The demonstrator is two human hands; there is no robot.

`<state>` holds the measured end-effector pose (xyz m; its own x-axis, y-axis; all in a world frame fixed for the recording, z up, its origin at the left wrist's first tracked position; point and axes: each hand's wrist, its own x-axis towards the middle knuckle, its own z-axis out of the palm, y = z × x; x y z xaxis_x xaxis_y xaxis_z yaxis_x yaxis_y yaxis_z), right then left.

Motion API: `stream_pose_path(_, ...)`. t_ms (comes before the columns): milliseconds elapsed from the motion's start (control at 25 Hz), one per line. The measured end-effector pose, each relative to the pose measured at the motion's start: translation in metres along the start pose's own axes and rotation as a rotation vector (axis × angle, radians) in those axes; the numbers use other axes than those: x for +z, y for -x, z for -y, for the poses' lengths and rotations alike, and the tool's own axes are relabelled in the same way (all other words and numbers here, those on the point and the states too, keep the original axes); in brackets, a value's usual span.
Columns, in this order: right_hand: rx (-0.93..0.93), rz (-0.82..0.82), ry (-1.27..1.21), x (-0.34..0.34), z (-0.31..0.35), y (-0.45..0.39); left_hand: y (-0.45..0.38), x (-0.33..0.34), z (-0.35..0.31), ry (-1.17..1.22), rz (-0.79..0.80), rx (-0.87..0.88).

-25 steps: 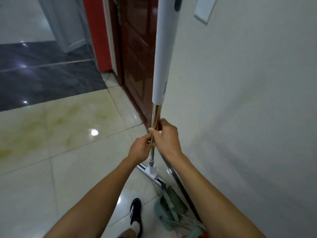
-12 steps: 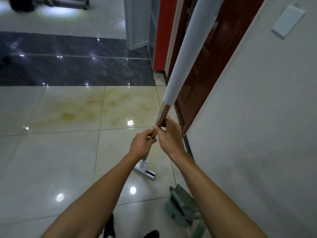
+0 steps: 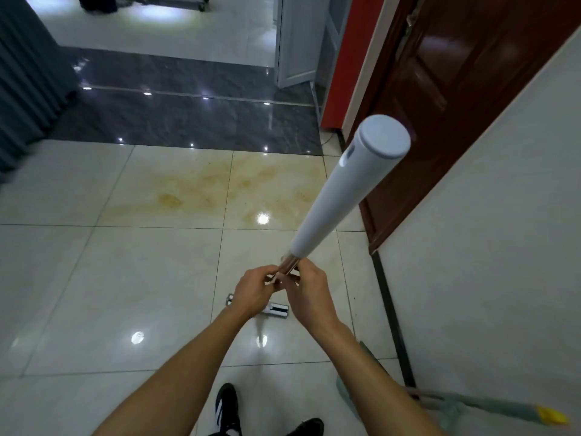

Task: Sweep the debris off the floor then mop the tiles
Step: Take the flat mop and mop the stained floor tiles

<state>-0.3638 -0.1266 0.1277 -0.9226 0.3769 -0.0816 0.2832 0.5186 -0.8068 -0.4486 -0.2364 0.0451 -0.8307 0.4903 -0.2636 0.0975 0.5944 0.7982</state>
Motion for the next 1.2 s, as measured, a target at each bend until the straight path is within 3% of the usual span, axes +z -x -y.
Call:
stream_pose_path(160, 0.119, 0.019, -0.064, 0.020, 0.017, 0.029, 0.020, -0.010, 0.026, 0.002, 0.048, 0.041)
stream_pose_path(440, 0.095, 0.143, 0.057, 0.034, 0.029, 0.106, 0.080, -0.018, 0.053, -0.077, 0.154, 0.034)
stream_pose_path(600, 0.270, 0.305, 0.035, 0.039, 0.014, 0.171, 0.122, 0.005, 0.076, -0.182, 0.203, 0.066)
stream_pose_path(760, 0.110, 0.252, -0.102, 0.053, -0.007, 0.237, 0.176, 0.040, 0.106, -0.233, 0.261, 0.081)
stream_pose_path(840, 0.148, 0.231, -0.142, 0.060, -0.013, 0.267, 0.198, 0.053, 0.121, -0.263, 0.286, 0.085)
stream_pose_path(960, 0.323, 0.249, -0.220, 0.067, -0.024, 0.306, 0.224, 0.066, 0.138, -0.298, 0.269, 0.053)
stream_pose_path(1120, 0.711, 0.230, -0.674, 0.070, -0.031, 0.341, 0.252, 0.096, 0.156, -0.329, 0.330, 0.048)
stream_pose_path(1200, 0.893, 0.231, -0.745, 0.071, -0.038, 0.354, 0.266, 0.114, 0.165, -0.264, 0.355, 0.037)
